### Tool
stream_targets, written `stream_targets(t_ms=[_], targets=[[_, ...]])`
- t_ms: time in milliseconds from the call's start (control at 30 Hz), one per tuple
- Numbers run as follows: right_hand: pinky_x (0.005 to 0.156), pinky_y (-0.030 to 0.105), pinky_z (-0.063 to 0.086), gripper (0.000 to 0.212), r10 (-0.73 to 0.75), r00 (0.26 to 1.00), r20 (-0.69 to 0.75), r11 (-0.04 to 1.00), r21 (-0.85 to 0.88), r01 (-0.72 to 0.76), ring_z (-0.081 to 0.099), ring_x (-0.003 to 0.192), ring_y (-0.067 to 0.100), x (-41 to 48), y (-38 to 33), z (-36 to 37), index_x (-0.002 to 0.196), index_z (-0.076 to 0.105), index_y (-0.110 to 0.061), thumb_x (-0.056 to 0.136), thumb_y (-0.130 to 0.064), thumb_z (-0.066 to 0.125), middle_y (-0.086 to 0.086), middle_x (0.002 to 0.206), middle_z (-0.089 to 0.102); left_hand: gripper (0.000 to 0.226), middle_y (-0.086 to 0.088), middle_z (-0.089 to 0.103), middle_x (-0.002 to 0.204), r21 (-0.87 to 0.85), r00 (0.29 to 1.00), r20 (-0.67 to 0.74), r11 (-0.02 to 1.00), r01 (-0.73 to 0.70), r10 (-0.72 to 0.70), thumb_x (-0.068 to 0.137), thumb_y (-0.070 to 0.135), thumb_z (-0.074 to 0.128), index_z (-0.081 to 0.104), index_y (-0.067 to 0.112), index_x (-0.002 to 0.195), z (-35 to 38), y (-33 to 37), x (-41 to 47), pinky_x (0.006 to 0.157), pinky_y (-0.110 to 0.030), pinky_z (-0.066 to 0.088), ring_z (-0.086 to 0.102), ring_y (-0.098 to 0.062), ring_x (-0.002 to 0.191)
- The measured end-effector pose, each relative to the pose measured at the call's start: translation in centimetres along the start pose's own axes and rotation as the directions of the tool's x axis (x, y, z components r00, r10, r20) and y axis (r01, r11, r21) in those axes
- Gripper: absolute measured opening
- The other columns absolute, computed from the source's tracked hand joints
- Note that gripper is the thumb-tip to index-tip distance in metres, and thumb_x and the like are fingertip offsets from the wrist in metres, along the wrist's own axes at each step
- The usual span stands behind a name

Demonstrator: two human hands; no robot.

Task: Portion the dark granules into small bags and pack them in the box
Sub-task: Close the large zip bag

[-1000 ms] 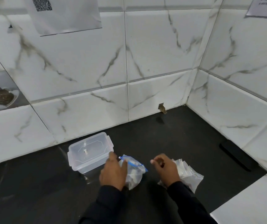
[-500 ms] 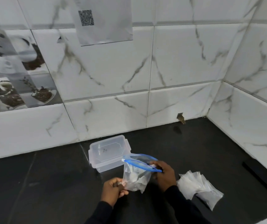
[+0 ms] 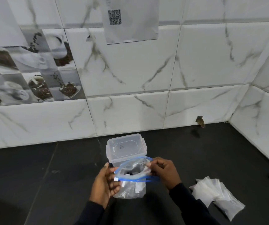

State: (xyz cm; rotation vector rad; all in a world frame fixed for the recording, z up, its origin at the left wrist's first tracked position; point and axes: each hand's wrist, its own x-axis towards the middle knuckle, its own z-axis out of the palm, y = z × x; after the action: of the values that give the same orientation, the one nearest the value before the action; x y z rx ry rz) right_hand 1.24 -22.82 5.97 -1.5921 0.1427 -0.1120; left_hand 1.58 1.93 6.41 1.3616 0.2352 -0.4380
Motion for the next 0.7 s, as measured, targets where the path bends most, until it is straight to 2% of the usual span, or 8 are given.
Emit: stream_targets(t_ms=[33, 133, 233, 333, 400, 533, 633, 700], targets=[[0.066, 0.029, 0.053, 0.013, -0.022, 1.0, -0.02, 0.997, -0.073, 0.021, 0.066, 0.066, 0.016, 0.0, 0.2, 0.3, 0.075, 0.072, -0.001, 0.073, -0.013, 0.078, 0.008, 0.075, 0.071, 0.038, -0.007, 0.064, 0.068, -0.012, 1.0, 0.029, 1.0, -0.009, 0.009, 0.087, 0.05, 0.062, 0.075, 0.015, 0.089, 0.2, 0.6, -0.2, 0.053, -0.025, 0.042, 0.054, -0.018, 0.054], [0.068, 0.025, 0.053, 0.014, -0.048, 0.998, -0.038, 0.983, -0.178, 0.041, 0.066, 0.072, 0.009, -0.4, 0.6, 1.3, 0.081, 0.07, -0.011, 0.074, 0.0, 0.076, 0.003, 0.082, 0.071, 0.038, -0.007, 0.074, 0.085, 0.243, 0.983, 0.073, 0.953, -0.182, 0.169, 0.066, 0.04, 0.081, 0.074, 0.022, 0.099, 0.7, 1.2, -1.0, 0.051, -0.027, 0.047, 0.064, -0.019, 0.069], [0.069, 0.023, 0.053, 0.022, -0.125, 0.991, -0.041, 0.947, -0.304, 0.107, 0.063, 0.077, 0.011, -0.8, 0.7, 2.3, 0.08, 0.072, -0.018, 0.079, 0.004, 0.068, -0.003, 0.087, 0.06, 0.035, -0.005, 0.072, 0.091, 0.341, 0.96, 0.09, 0.898, -0.278, 0.263, 0.072, 0.022, 0.085, 0.067, 0.022, 0.102, 1.3, 1.0, -1.1, 0.06, -0.031, 0.055, 0.069, -0.018, 0.082], [0.065, 0.017, 0.05, 0.025, -0.251, 0.968, -0.002, 0.856, -0.467, 0.221, 0.056, 0.077, 0.009, -1.0, 0.6, 2.5, 0.079, 0.073, -0.015, 0.08, 0.007, 0.062, -0.002, 0.086, 0.048, 0.027, -0.003, 0.061, 0.084, 0.514, 0.872, 0.083, 0.729, -0.452, 0.483, 0.075, 0.001, 0.076, 0.056, 0.014, 0.087, 1.6, 0.6, -0.8, 0.064, -0.04, 0.052, 0.06, -0.017, 0.077], [0.066, 0.013, 0.047, 0.019, -0.304, 0.951, 0.058, 0.774, -0.567, 0.282, 0.053, 0.078, 0.006, -1.3, 0.5, 2.2, 0.08, 0.073, -0.016, 0.08, 0.001, 0.065, -0.004, 0.088, 0.044, 0.032, 0.003, 0.056, 0.087, 0.604, 0.788, 0.148, 0.576, -0.55, 0.597, 0.074, -0.01, 0.066, 0.052, 0.019, 0.075, 1.9, 0.4, -0.7, 0.069, -0.03, 0.049, 0.058, -0.013, 0.079], [0.072, 0.015, 0.047, 0.02, -0.27, 0.944, 0.19, 0.645, -0.692, 0.324, 0.051, 0.083, 0.01, -1.6, 0.9, 2.1, 0.091, 0.072, -0.021, 0.087, -0.004, 0.062, -0.005, 0.096, 0.044, 0.042, 0.01, 0.06, 0.106, 0.755, 0.774, 0.218, 0.4, -0.52, 0.595, 0.075, -0.013, 0.055, 0.075, 0.02, 0.09, 2.0, -0.4, 0.0, 0.09, -0.018, 0.052, 0.063, -0.004, 0.098], [0.071, 0.016, 0.044, 0.007, -0.196, 0.962, 0.19, 0.599, -0.754, 0.271, 0.051, 0.09, 0.019, -1.6, 1.2, 2.2, 0.09, 0.067, -0.017, 0.084, -0.014, 0.065, -0.003, 0.098, 0.047, 0.048, 0.012, 0.065, 0.111, 0.792, 0.814, 0.16, 0.419, -0.443, 0.558, 0.076, -0.007, 0.054, 0.074, 0.021, 0.109, 2.2, -0.5, 0.6, 0.096, -0.023, 0.053, 0.064, -0.002, 0.101], [0.077, 0.024, 0.048, 0.013, -0.283, 0.942, 0.18, 0.465, -0.833, 0.299, 0.048, 0.095, 0.021, -1.9, 1.3, 2.1, 0.085, 0.068, -0.025, 0.074, -0.018, 0.071, -0.002, 0.112, 0.052, 0.049, 0.014, 0.066, 0.114, 0.786, 0.835, 0.16, 0.443, -0.43, 0.527, 0.076, -0.003, 0.055, 0.071, 0.024, 0.113, 2.4, -0.4, 0.6, 0.097, -0.027, 0.053, 0.064, -0.004, 0.104]])
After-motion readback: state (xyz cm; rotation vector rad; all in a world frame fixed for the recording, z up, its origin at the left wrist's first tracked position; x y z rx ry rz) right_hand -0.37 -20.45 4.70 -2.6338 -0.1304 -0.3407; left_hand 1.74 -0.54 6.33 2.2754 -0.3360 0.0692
